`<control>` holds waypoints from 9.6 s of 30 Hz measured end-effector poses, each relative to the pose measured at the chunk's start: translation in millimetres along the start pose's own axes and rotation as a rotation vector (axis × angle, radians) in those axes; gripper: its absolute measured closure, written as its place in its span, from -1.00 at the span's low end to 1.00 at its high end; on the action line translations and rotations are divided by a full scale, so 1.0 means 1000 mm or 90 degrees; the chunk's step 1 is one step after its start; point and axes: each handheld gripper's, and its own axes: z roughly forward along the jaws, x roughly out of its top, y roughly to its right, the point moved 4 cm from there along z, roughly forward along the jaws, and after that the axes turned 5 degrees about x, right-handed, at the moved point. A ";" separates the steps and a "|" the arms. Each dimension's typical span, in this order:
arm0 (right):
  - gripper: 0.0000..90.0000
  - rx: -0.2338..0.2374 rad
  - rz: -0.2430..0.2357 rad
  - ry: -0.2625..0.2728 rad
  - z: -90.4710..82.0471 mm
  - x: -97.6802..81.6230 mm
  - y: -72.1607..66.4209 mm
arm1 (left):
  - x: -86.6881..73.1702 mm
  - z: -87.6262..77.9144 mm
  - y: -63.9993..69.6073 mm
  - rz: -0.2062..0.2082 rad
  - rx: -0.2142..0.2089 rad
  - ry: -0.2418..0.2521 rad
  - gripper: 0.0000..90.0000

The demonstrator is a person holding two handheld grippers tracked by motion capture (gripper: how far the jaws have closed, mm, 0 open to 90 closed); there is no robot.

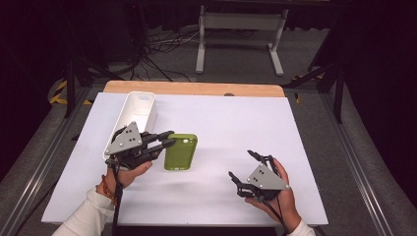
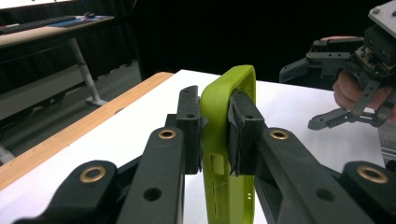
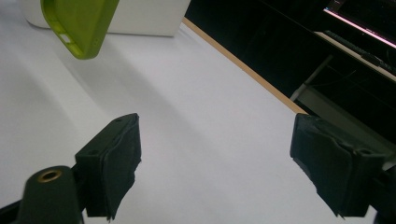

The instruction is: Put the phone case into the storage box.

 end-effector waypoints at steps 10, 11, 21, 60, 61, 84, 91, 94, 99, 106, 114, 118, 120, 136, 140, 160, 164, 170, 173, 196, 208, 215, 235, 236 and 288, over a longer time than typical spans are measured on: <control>-0.64 0.011 0.019 0.002 -0.003 -0.010 -0.004 | 0.003 -0.010 -0.007 0.001 0.013 0.007 0.72; -0.64 0.011 0.019 0.002 -0.003 -0.010 -0.004 | 0.003 -0.010 -0.007 -0.002 0.014 0.008 0.72; -0.65 0.022 0.036 -0.004 -0.007 -0.018 -0.007 | 0.006 -0.019 -0.014 -0.006 0.028 0.023 0.72; -0.65 0.024 0.022 -0.018 -0.003 -0.021 -0.007 | 0.006 -0.040 -0.037 -0.018 0.066 0.037 0.72; -0.65 0.023 0.022 -0.018 -0.003 -0.021 -0.007 | 0.006 -0.041 -0.037 -0.018 0.067 0.037 0.72; -0.65 0.023 0.018 -0.019 -0.003 -0.021 -0.007 | 0.010 -0.058 -0.048 -0.026 0.092 0.061 0.72; -0.65 0.024 0.019 -0.018 -0.003 -0.021 -0.008 | 0.010 -0.062 -0.051 -0.032 0.099 0.071 0.72; -0.65 0.025 0.019 -0.017 -0.003 -0.021 -0.008 | 0.010 -0.064 -0.053 -0.027 0.103 0.072 0.72; -0.65 0.026 0.018 -0.019 -0.002 -0.021 -0.008 | 0.011 -0.066 -0.054 -0.031 0.106 0.078 0.72; -0.65 0.027 0.016 -0.019 -0.002 -0.021 -0.009 | 0.011 -0.071 -0.058 -0.028 0.115 0.077 0.72; -0.65 0.027 0.015 -0.019 -0.002 -0.021 -0.009 | 0.012 -0.078 -0.062 -0.027 0.129 0.084 0.72; -0.65 0.026 0.015 -0.018 -0.002 -0.021 -0.008 | 0.011 -0.081 -0.065 -0.028 0.134 0.088 0.72; -0.65 0.026 0.015 -0.019 -0.002 -0.021 -0.008 | 0.011 -0.083 -0.066 -0.026 0.138 0.085 0.72; -0.65 0.025 0.012 -0.020 -0.002 -0.021 -0.008 | 0.009 -0.095 -0.078 -0.031 0.171 0.092 0.72; -0.65 0.026 0.012 -0.020 -0.002 -0.021 -0.008 | 0.008 -0.096 -0.080 -0.029 0.180 0.089 0.72; -0.65 0.026 0.010 -0.020 -0.001 -0.021 -0.008 | 0.000 -0.095 -0.088 -0.022 0.210 0.067 0.72; -0.65 0.027 0.011 -0.020 -0.001 -0.021 -0.008 | 0.000 -0.098 -0.091 -0.027 0.214 0.073 0.72; -0.65 0.030 0.013 -0.022 0.001 -0.021 -0.009 | -0.002 -0.095 -0.096 -0.023 0.222 0.061 0.72; -0.65 0.031 0.011 -0.022 0.001 -0.021 -0.009 | -0.002 -0.095 -0.103 -0.030 0.229 0.062 0.72; -0.65 0.024 0.026 -0.035 0.008 -0.023 -0.006 | -0.018 -0.059 -0.155 -0.040 0.244 0.008 0.72; -0.63 0.025 0.024 -0.035 0.010 -0.026 -0.008 | -0.025 -0.036 -0.180 -0.048 0.240 -0.010 0.72; -0.63 0.025 0.026 -0.040 0.013 -0.027 -0.007 | -0.029 -0.027 -0.191 -0.051 0.243 -0.020 0.72; -0.63 0.022 0.037 -0.067 0.016 -0.035 -0.009 | -0.045 -0.003 -0.213 -0.055 0.238 -0.044 0.72; -0.63 0.023 0.038 -0.068 0.017 -0.035 -0.009 | -0.046 -0.001 -0.214 -0.056 0.235 -0.044 0.72; -0.64 0.042 0.022 -0.096 0.027 -0.041 -0.013 | -0.087 0.028 -0.245 -0.041 0.282 -0.125 0.41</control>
